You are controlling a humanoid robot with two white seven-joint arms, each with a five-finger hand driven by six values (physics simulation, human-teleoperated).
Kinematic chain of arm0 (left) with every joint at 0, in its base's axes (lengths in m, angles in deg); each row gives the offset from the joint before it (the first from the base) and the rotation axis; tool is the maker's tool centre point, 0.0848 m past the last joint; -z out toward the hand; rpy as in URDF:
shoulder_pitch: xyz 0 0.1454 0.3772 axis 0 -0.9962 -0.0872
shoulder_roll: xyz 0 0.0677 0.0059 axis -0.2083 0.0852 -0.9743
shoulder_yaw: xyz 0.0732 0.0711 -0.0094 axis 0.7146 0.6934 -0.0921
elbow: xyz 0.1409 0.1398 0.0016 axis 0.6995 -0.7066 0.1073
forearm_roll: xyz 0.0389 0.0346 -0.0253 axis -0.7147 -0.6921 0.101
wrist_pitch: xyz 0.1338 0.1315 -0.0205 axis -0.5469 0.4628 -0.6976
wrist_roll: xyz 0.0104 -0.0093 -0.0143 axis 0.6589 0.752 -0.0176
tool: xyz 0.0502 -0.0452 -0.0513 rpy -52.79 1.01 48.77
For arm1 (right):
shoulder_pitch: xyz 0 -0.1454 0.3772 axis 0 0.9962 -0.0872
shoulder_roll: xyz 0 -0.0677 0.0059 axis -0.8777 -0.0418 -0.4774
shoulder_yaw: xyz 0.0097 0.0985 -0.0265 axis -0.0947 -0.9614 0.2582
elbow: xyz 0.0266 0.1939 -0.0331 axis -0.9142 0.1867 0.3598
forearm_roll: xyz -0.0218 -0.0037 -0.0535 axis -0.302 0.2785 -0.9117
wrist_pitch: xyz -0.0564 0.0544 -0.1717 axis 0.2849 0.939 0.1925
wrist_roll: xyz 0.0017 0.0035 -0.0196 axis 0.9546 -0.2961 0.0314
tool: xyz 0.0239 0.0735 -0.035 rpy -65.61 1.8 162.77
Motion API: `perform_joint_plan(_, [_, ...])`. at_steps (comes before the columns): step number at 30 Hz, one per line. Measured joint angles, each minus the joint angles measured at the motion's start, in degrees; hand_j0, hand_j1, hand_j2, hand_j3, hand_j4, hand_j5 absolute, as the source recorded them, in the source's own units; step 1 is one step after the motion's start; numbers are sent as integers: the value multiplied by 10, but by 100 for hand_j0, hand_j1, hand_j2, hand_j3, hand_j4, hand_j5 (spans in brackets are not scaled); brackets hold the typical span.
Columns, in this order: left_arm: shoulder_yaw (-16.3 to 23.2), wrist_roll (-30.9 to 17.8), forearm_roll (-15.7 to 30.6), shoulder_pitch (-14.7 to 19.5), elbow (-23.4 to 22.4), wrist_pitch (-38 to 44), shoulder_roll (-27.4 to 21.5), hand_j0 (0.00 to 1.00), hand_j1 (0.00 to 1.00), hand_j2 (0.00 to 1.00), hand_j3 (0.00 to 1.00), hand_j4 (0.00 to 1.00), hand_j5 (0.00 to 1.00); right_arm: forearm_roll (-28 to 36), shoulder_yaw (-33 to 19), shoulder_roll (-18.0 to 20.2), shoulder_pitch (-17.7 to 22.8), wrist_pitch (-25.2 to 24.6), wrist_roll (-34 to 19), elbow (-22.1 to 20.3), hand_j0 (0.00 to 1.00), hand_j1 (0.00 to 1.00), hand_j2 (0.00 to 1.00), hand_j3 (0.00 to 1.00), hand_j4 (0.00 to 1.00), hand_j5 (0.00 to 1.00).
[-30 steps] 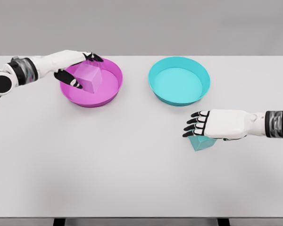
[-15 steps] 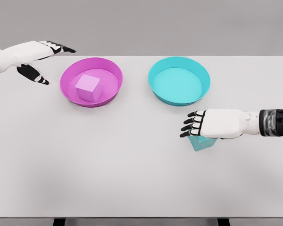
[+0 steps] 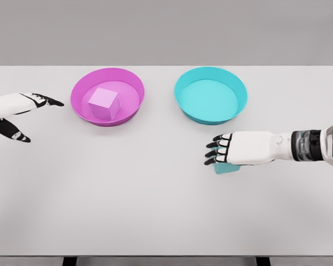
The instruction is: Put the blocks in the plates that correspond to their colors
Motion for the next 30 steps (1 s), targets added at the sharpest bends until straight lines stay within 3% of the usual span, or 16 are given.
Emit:
perform_joint_plan(22, [-1,-1,5,-11,-53,0,19,100,100,100,100,100,100,-4,-3,-3,-9,0,-1,7,71,71,71,71,71,71])
perform_joint_plan(30, [-3,-1,6,-16,-58,0,22,100,100,100,100,100,100,-5,-8,-2,-11,1,-2,7,66,66,66,66,66,66])
